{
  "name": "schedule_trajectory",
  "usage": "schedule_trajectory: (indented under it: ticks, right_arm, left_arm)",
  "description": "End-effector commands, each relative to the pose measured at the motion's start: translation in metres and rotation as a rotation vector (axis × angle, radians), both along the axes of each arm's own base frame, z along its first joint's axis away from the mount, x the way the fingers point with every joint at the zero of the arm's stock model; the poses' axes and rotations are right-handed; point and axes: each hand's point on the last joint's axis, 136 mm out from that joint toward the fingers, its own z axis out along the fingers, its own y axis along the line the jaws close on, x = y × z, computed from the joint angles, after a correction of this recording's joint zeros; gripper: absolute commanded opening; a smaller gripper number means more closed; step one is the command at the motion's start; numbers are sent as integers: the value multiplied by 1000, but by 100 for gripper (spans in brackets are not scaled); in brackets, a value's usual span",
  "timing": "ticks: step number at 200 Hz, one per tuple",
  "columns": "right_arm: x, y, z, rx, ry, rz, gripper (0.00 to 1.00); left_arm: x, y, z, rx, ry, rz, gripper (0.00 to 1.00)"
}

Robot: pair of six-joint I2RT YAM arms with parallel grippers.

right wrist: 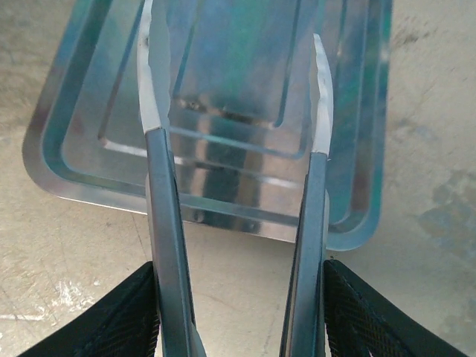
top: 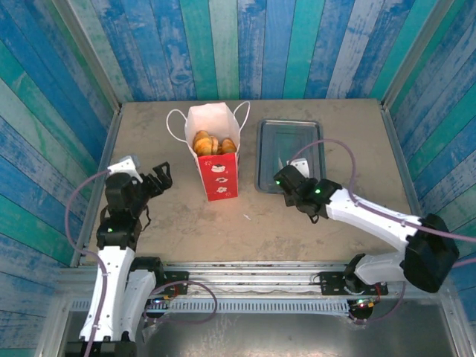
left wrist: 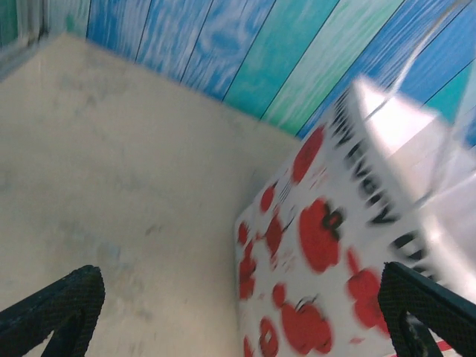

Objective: Place the fake bread into the paper bag

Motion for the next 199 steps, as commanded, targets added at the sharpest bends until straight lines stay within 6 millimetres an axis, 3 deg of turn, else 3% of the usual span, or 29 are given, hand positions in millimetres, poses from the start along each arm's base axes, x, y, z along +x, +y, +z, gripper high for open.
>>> schedule_trajectory:
  ticks: [1,56,105,163,199]
  right_arm:
    - [9,9,-11,58,18,-52,58]
    - [3,11,-61,58,119,-77,64]
    - [-7,5,-84,38,179,-87,69]
    - [-7,-3,-85,33,179,-103,76]
    - [0,-7,-64,44,134,-101,90]
  left_arm:
    - [5,-2,-5,-95,-11,23,99]
    - [15,-14,-19,-263,-15,12,100]
    - [20,-9,-15,-277,-27,44,99]
    - [28,3,0,-267,-64,108,94]
    - [31,15,1,-250,-81,175,94]
